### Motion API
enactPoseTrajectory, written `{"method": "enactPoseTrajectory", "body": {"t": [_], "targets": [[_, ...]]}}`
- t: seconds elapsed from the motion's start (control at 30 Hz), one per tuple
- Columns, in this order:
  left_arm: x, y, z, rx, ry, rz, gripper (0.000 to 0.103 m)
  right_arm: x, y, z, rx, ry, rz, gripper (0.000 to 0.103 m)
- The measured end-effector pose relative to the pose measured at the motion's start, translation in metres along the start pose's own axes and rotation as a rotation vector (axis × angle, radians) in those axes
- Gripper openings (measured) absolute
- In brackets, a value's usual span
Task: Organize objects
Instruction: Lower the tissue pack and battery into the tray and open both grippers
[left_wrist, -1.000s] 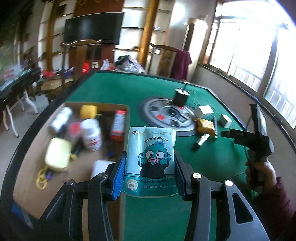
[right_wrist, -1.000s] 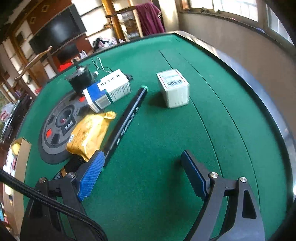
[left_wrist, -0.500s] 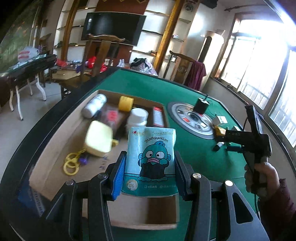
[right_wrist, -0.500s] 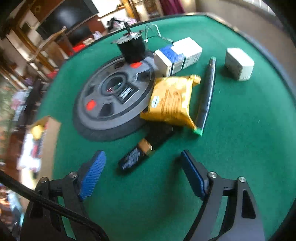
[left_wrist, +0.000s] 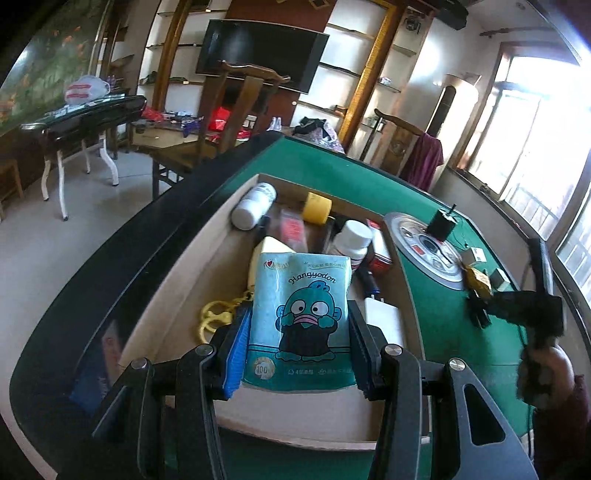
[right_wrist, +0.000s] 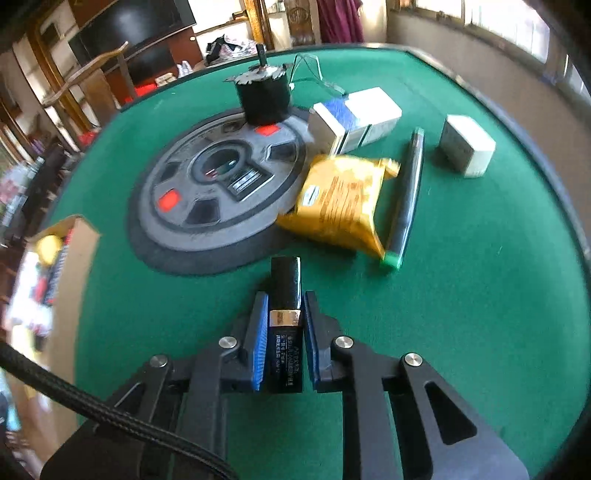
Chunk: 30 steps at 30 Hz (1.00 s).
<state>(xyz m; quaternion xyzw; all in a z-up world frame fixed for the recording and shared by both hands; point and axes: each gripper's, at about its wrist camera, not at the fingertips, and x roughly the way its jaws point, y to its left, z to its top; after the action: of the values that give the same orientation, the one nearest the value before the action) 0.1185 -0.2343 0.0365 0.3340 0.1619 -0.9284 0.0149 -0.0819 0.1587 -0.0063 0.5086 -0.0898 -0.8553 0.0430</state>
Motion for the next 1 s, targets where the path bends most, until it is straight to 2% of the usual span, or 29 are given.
{"method": "enactPoseTrajectory", "body": {"t": [0.2, 0.37, 0.6, 0.73, 0.83, 1.0], "targets": [[0.0, 0.0, 0.001, 0.005, 0.005, 0.015, 0.042, -0.006, -0.005, -0.016, 0.052, 0.061, 0.185, 0.015], [0.001, 0.007, 0.007, 0.018, 0.011, 0.06, 0.042, -0.014, 0.013, -0.02, 0.06, 0.094, 0.303, 0.015], [0.011, 0.028, 0.022, 0.05, 0.044, 0.168, 0.042, -0.038, 0.084, -0.031, -0.059, 0.127, 0.461, 0.015], [0.028, 0.033, 0.032, 0.086, 0.089, 0.186, 0.042, -0.037, 0.129, -0.035, -0.123, 0.174, 0.532, 0.015], [0.042, 0.029, 0.039, 0.143, 0.105, 0.217, 0.042, -0.034, 0.158, -0.036, -0.162, 0.194, 0.553, 0.016], [0.065, 0.03, 0.052, 0.166, 0.143, 0.231, 0.042, -0.025, 0.207, -0.042, -0.229, 0.23, 0.567, 0.016]]}}
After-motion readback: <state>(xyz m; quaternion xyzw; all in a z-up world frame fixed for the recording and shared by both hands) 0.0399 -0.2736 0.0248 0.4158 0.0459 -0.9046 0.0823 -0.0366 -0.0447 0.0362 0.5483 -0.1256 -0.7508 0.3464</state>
